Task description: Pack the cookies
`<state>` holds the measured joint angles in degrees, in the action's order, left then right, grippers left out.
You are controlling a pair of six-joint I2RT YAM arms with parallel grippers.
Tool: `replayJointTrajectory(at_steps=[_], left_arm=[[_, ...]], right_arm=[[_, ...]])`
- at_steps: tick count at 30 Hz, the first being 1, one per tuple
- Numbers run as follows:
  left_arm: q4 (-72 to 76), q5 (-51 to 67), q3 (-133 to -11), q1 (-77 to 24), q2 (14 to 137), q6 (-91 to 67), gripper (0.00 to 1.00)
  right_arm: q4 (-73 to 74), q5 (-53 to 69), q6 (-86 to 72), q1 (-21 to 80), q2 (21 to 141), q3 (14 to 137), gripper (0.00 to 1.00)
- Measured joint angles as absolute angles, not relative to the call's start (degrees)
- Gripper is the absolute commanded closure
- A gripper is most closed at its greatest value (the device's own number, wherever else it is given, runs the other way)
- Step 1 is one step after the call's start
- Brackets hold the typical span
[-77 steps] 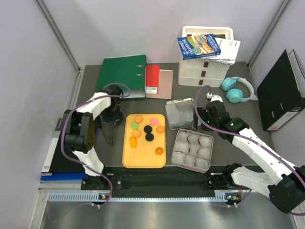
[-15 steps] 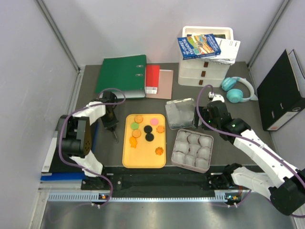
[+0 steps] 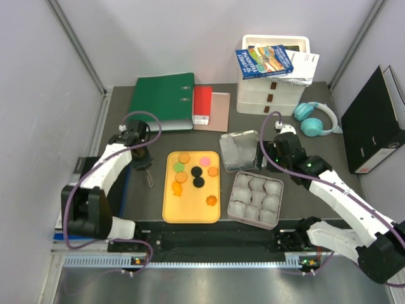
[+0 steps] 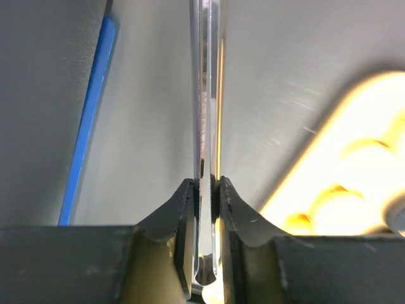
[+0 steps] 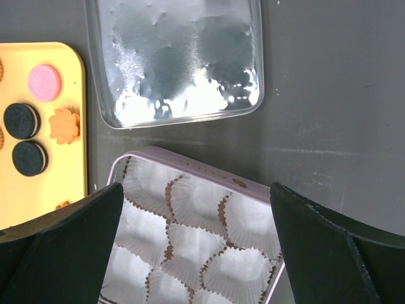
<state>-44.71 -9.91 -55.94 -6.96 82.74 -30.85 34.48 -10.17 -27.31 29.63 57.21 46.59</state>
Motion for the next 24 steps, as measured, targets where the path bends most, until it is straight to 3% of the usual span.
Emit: replayJointTrajectory(at_steps=[5, 10, 12, 24], left_arm=[[-47.3, -9.8, -59.9, -11.8, 74.9, -29.8, 0.94], [-48.2, -9.4, -61.1, -17.9, 73.6, -29.8, 0.87], [-49.4, -9.5, -61.6, -20.8, 73.6, -29.6, 1.0], [-49.3, -1.2, -63.8, -24.2, 69.2, -33.2, 1.0]], right_arm=[[34.4, -8.8, -27.3, 29.6, 58.9, 48.8, 0.01], [34.4, -7.9, -27.2, 29.7, 61.2, 51.5, 0.01], [34.4, -7.8, -27.2, 29.7, 61.8, 52.5, 0.01], [35.2, -7.7, -27.1, 29.7, 62.1, 54.4, 0.01]])
